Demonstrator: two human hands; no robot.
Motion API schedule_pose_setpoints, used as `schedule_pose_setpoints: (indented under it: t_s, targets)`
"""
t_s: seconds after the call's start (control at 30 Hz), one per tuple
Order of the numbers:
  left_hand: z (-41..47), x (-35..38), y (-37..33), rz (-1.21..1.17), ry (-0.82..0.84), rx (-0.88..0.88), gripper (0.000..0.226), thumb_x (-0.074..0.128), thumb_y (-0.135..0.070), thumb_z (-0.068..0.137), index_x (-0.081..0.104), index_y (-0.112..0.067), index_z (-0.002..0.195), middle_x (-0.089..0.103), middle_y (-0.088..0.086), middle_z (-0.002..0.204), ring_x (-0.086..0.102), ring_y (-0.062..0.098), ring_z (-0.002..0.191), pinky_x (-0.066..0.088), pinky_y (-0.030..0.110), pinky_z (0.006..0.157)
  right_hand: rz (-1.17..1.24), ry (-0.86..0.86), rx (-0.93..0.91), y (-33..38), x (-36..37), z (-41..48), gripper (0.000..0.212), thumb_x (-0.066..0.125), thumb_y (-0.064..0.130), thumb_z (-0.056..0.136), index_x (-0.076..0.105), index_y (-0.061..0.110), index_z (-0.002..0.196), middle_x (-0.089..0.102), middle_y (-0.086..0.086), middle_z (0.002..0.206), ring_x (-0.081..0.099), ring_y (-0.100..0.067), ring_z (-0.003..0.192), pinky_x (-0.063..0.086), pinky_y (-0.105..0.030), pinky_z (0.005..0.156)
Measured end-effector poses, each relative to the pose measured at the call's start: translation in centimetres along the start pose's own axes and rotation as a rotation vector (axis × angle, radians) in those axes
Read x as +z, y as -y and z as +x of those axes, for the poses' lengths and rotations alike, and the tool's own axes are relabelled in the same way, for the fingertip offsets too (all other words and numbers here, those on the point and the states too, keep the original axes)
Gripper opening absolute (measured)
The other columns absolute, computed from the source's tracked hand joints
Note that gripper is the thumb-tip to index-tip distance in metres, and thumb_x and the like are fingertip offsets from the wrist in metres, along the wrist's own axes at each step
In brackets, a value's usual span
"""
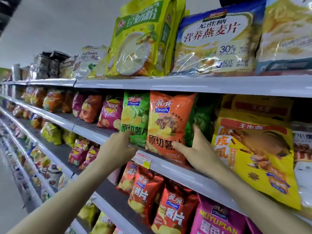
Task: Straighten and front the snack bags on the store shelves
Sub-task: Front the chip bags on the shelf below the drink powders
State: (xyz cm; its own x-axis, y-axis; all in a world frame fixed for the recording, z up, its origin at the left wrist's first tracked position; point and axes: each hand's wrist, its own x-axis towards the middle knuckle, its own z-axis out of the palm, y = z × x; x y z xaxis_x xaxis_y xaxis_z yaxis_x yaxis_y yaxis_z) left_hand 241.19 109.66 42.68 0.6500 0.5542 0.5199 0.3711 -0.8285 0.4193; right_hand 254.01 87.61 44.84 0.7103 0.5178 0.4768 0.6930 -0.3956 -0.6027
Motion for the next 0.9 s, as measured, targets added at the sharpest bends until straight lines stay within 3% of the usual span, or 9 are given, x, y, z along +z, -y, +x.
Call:
schedule_pose_setpoints:
  t_s: [0.1, 0.2, 0.37, 0.43, 0.57, 0.63, 0.73, 0.8, 0.9]
  targets:
    - [2.0, -0.2, 0.5, -0.026, -0.101, -0.013, 0.064, 0.065, -0.041, 0.092, 0.049, -0.023, 0.152, 0.067, 0.007, 0.137, 0.066, 0.033, 0.117, 0.058, 0.048, 0.092, 0.122, -0.019, -0.001, 0.1, 1.0, 1.5, 0.120, 0.074, 0.077, 0.075, 0.009, 0.029, 0.163, 0.043, 0.002, 0.162, 0.047, -0.024, 0.144, 0.040, -0.048, 0.118]
    - [3.9, 0.2, 1.4, -0.109, -0.138, -0.043, 0.082, 0.067, -0.052, 0.088, 0.040, -0.016, 0.156, 0.060, 0.012, 0.146, 0.060, 0.034, 0.127, 0.053, 0.050, 0.101, 0.224, -0.043, 0.004, 0.1, 2.1, 2.3, 0.115, 0.080, 0.074, 0.070, 0.016, 0.033, 0.157, 0.055, 0.006, 0.148, 0.060, -0.019, 0.128, 0.050, -0.040, 0.103]
    - [7.2, 1.4, 1.8, -0.280, -0.106, -0.137, 0.121, 0.079, -0.064, 0.082, 0.010, -0.014, 0.168, 0.033, 0.020, 0.163, 0.038, 0.042, 0.148, 0.037, 0.055, 0.118, 0.302, -0.128, -0.004, 0.3, 2.6, 2.7, 0.133, 0.080, 0.088, 0.050, 0.009, 0.049, 0.156, 0.055, 0.011, 0.149, 0.060, -0.018, 0.130, 0.051, -0.053, 0.108]
    - [8.3, 2.3, 1.6, -0.367, -0.123, -0.139, 0.133, 0.083, -0.068, 0.074, 0.004, -0.017, 0.168, 0.027, 0.019, 0.165, 0.031, 0.042, 0.151, 0.034, 0.058, 0.120, 0.314, -0.148, -0.002, 0.5, 2.7, 2.7, 0.134, 0.082, 0.086, 0.049, 0.012, 0.048, 0.156, 0.057, 0.014, 0.145, 0.061, -0.015, 0.127, 0.051, -0.050, 0.108]
    - [10.1, 4.0, 1.4, -0.531, -0.146, -0.151, 0.164, 0.078, -0.088, 0.038, -0.006, -0.030, 0.166, 0.019, 0.015, 0.168, 0.022, 0.041, 0.155, 0.028, 0.069, 0.120, 0.300, -0.205, -0.010, 0.9, 3.4, 2.7, 0.129, 0.090, 0.071, 0.056, 0.016, 0.043, 0.157, 0.059, 0.022, 0.135, 0.062, -0.006, 0.118, 0.050, -0.035, 0.101]
    - [11.0, 4.3, 1.4, -0.611, -0.152, -0.159, 0.164, 0.089, -0.077, 0.043, -0.008, -0.028, 0.166, 0.021, 0.017, 0.168, 0.023, 0.040, 0.155, 0.028, 0.068, 0.120, 0.301, -0.236, -0.013, 1.3, 3.9, 2.7, 0.121, 0.093, 0.060, 0.061, 0.019, 0.045, 0.155, 0.059, 0.032, 0.124, 0.061, 0.007, 0.105, 0.049, -0.031, 0.097]
    - [12.7, 4.9, 2.7, -0.677, -0.180, -0.129, 0.151, 0.099, -0.056, 0.057, 0.002, -0.020, 0.168, 0.042, 0.016, 0.159, 0.036, 0.037, 0.149, 0.037, 0.058, 0.118, 0.317, -0.268, -0.003, 1.5, 4.8, 2.9, 0.107, 0.095, 0.055, 0.063, 0.028, 0.052, 0.147, 0.064, 0.033, 0.116, 0.066, 0.013, 0.098, 0.054, -0.033, 0.097]
    - [13.6, 5.1, 3.8, -0.710, -0.193, -0.101, 0.152, 0.094, -0.065, 0.047, 0.010, -0.022, 0.166, 0.053, 0.011, 0.151, 0.047, 0.034, 0.142, 0.044, 0.057, 0.114, 0.332, -0.278, 0.004, 1.6, 5.2, 2.9, 0.096, 0.095, 0.061, 0.058, 0.038, 0.056, 0.136, 0.069, 0.031, 0.116, 0.067, 0.010, 0.102, 0.056, -0.038, 0.098]
    - [14.9, 5.4, 5.8, -0.761, -0.185, -0.065, 0.145, 0.090, -0.074, 0.037, 0.024, -0.030, 0.158, 0.062, 0.001, 0.138, 0.060, 0.029, 0.129, 0.052, 0.057, 0.106, 0.384, -0.293, 0.007, 2.2, 5.6, 2.8, 0.099, 0.097, 0.060, 0.055, 0.042, 0.051, 0.136, 0.070, 0.034, 0.113, 0.070, 0.006, 0.101, 0.058, -0.041, 0.096]
